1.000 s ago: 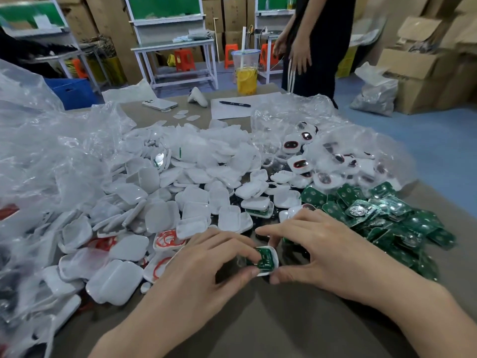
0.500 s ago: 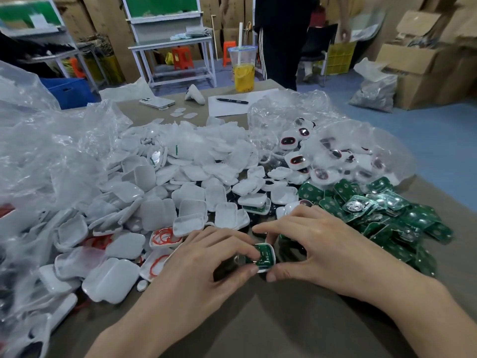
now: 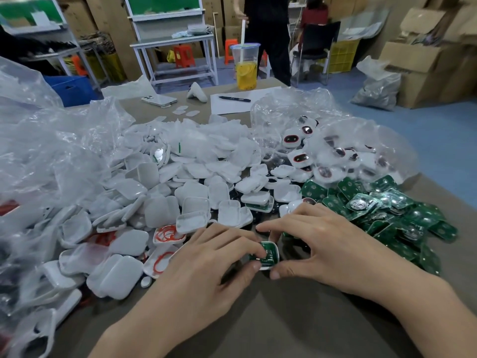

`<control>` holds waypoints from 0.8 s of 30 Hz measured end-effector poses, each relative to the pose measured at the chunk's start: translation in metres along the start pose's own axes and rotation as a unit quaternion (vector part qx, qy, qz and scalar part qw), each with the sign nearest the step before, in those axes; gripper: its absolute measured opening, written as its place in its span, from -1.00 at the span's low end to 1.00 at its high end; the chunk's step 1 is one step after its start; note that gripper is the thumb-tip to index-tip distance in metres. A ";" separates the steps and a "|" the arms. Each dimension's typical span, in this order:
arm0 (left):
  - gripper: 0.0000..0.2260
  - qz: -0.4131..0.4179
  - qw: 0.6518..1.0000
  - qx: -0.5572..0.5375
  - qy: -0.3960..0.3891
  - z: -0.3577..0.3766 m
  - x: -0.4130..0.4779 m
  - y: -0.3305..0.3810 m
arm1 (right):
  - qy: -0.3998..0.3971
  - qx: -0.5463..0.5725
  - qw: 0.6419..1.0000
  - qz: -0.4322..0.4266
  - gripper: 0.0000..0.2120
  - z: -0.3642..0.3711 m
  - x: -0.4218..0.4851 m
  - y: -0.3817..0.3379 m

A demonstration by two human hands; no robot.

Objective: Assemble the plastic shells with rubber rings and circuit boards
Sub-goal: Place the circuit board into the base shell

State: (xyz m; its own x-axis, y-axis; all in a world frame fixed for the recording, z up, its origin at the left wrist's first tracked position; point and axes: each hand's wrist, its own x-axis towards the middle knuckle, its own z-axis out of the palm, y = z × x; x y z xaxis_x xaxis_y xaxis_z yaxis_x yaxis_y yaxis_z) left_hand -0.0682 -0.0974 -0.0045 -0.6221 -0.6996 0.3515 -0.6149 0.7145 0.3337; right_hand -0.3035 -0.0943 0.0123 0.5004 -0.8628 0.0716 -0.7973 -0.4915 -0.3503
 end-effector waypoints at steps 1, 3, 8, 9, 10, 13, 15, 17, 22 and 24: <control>-0.86 0.002 1.000 0.001 -0.003 0.000 -0.001 0.001 | 0.000 -0.001 1.000 0.001 -0.33 0.000 0.000 0.000; -0.86 0.004 1.000 0.002 -0.005 -0.001 -0.002 0.002 | 0.002 0.000 1.000 0.002 -0.34 0.001 0.000 0.000; -0.85 0.013 1.000 0.001 -0.011 -0.002 -0.002 0.003 | 0.002 0.010 1.000 0.010 -0.32 0.002 0.001 0.002; -0.84 0.019 1.000 0.003 -0.013 -0.002 -0.002 0.003 | 0.002 0.009 1.000 0.010 -0.32 0.002 0.001 0.002; -0.83 0.025 1.000 0.003 -0.015 -0.002 -0.002 0.004 | 0.001 0.008 1.000 0.010 -0.32 0.002 0.001 0.002; -0.82 0.036 0.999 0.000 -0.017 -0.002 -0.002 0.005 | 0.006 0.008 1.000 0.007 -0.35 0.002 0.000 0.002; -0.81 0.038 0.999 0.001 -0.016 -0.002 -0.002 0.005 | 0.010 0.006 1.000 0.006 -0.37 0.003 -0.001 0.002; -0.82 0.038 0.999 0.002 -0.014 -0.002 -0.002 0.004 | 0.016 0.002 1.000 0.004 -0.39 0.003 -0.001 0.002; -0.85 0.033 0.999 -0.001 -0.015 -0.003 -0.002 0.006 | 0.014 -0.006 1.000 0.000 -0.40 0.003 -0.002 0.002; -0.83 0.026 1.000 -0.001 -0.013 -0.002 -0.002 0.007 | 0.015 -0.005 1.000 -0.001 -0.40 0.003 -0.002 0.002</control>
State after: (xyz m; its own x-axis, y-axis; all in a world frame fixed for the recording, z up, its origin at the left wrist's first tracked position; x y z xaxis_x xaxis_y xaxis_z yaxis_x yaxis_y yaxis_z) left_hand -0.0699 -0.0905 -0.0008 -0.6653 -0.6617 0.3457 -0.5808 0.7497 0.3172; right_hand -0.3053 -0.0929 0.0090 0.4916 -0.8651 0.0996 -0.8002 -0.4939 -0.3400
